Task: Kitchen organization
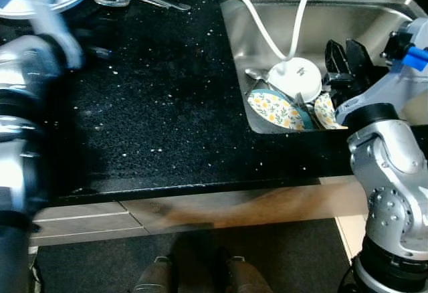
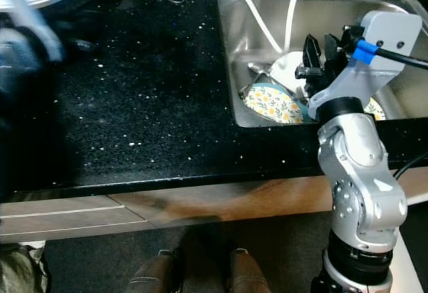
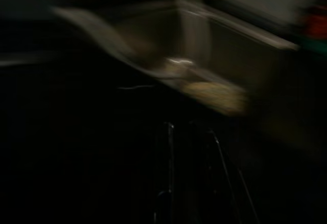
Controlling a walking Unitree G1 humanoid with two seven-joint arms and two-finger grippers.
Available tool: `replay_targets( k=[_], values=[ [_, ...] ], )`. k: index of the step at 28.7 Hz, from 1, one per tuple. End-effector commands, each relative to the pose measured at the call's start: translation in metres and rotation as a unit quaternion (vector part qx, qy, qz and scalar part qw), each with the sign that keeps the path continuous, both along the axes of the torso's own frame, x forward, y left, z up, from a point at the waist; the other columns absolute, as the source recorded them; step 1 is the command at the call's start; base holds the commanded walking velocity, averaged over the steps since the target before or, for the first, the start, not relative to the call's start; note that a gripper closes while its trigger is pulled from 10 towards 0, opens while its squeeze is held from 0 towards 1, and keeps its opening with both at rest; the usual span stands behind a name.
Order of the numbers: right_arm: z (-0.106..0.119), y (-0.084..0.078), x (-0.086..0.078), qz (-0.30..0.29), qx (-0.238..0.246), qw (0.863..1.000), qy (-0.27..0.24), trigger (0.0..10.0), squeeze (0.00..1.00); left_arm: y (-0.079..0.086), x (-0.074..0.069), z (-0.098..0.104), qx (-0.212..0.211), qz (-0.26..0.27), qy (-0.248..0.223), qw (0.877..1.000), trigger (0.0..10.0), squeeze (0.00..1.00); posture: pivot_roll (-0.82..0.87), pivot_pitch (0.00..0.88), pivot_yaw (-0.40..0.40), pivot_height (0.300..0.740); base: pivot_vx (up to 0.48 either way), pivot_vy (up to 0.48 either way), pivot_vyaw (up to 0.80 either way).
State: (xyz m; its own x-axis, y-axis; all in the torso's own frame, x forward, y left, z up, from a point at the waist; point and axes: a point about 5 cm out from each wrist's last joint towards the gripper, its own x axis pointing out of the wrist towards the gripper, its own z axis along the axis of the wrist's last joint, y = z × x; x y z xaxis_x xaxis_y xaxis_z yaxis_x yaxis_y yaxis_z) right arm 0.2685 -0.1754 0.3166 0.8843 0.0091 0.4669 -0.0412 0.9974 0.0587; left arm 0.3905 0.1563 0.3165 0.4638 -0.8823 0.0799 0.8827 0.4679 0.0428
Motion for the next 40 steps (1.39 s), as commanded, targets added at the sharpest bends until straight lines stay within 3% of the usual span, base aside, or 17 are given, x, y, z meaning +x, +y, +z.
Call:
replay_targets(
  k=[1,2,3,5,9,10,12,15,18,21,22,26,27,28,34,37,40],
  values=[
    [0.0,-0.002,-0.002,-0.01,-0.001,1.0,-0.009,10.0,0.0,-0.019,-0.007,-0.025,0.013,-0.067,0.05,0.996,10.0,0.0,-0.05,0.256,-0.024,0.74,0.0,0.0,0.0],
    [0.0,-0.002,-0.002,-0.009,0.0,1.0,-0.011,10.0,0.0,-0.034,-0.017,-0.024,0.003,-0.117,0.051,0.992,10.0,0.0,-0.05,0.256,-0.024,0.74,0.0,0.0,0.0],
    [0.0,-0.002,-0.002,-0.009,0.0,1.0,-0.011,10.0,0.0,-0.034,-0.017,-0.024,0.003,-0.117,0.051,0.992,10.0,0.0,-0.05,0.256,-0.024,0.74,0.0,0.0,0.0],
    [0.001,-0.001,0.001,-0.008,0.002,1.0,-0.018,10.0,0.0,-0.057,-0.046,-0.014,-0.013,-0.194,0.028,0.98,10.0,0.0,-0.02,0.213,-0.017,0.74,0.0,0.0,0.0],
    [0.002,-0.001,0.004,-0.008,0.006,1.0,-0.025,10.0,0.0,-0.064,-0.059,-0.001,-0.032,-0.197,-0.009,0.98,10.0,0.0,-0.01,0.184,-0.008,0.74,0.0,0.0,0.0],
    [0.002,-0.001,0.005,-0.009,0.008,1.0,-0.029,10.0,0.0,-0.06,-0.054,0.007,-0.039,-0.159,-0.031,0.986,10.0,0.0,-0.01,0.17,-0.006,0.74,0.0,0.0,0.0],
    [0.005,-0.001,0.007,-0.01,0.011,0.999,-0.038,10.0,0.0,-0.036,-0.024,0.019,-0.045,0.013,-0.06,0.997,10.0,0.0,0.0,0.147,-0.008,0.74,0.0,0.0,0.0],
    [0.007,-0.001,0.009,-0.006,0.007,0.999,-0.045,10.0,0.0,-0.004,0.001,0.021,-0.05,0.176,-0.049,0.982,10.0,0.0,0.01,0.128,-0.007,0.74,0.0,0.0,0.0],
    [0.007,-0.001,0.009,-0.005,0.005,0.999,-0.047,10.0,0.0,0.002,0.003,0.021,-0.052,0.201,-0.042,0.977,10.0,0.0,0.01,0.128,-0.007,0.74,0.0,0.0,0.0],
    [0.009,0.001,0.01,-0.003,0.0,0.998,-0.056,10.0,0.0,0.026,0.004,0.028,-0.045,0.294,-0.061,0.953,10.0,0.0,0.01,0.093,0.005,0.74,0.0,0.0,0.0],
    [0.009,0.001,0.01,-0.003,0.0,0.998,-0.056,10.0,0.0,0.026,0.004,0.028,-0.045,0.294,-0.061,0.953,10.0,0.0,0.01,0.093,0.005,0.74,0.0,0.0,0.0],
    [0.01,0.002,0.013,-0.003,0.003,0.997,-0.071,10.0,0.0,0.053,0.0,0.029,-0.041,0.411,-0.058,0.909,10.0,0.0,0.02,0.047,0.011,0.74,0.0,0.0,0.0],
    [0.01,0.002,0.013,-0.003,0.003,0.997,-0.071,10.0,0.0,0.053,0.0,0.029,-0.041,0.411,-0.058,0.909,10.0,0.0,0.02,0.047,0.011,0.74,0.0,0.0,0.0],
    [0.009,0.002,0.015,-0.002,0.01,0.997,-0.073,10.0,0.0,0.062,-0.002,0.032,-0.037,0.454,-0.091,0.886,10.0,0.0,0.02,0.029,0.008,0.74,0.0,0.0,0.0],
    [-0.012,0.005,0.024,0.002,0.08,0.996,-0.032,10.0,0.0,0.055,-0.014,0.038,-0.074,0.471,-0.178,0.861,10.0,0.0,0.03,0.005,0.002,0.74,0.0,0.0,0.0],
    [-0.024,-0.005,0.035,-0.023,0.14,0.99,-0.008,10.0,0.0,0.032,-0.026,0.027,-0.091,0.439,-0.196,0.872,10.0,0.0,0.04,0.0,0.0,0.74,0.0,0.0,0.0],
    [-0.021,-0.012,0.037,-0.035,0.139,0.99,-0.016,10.0,0.0,0.028,-0.028,0.024,-0.096,0.434,-0.193,0.875,10.0,0.0,0.04,0.0,0.001,0.74,0.0,0.0,0.0]
  ],
)
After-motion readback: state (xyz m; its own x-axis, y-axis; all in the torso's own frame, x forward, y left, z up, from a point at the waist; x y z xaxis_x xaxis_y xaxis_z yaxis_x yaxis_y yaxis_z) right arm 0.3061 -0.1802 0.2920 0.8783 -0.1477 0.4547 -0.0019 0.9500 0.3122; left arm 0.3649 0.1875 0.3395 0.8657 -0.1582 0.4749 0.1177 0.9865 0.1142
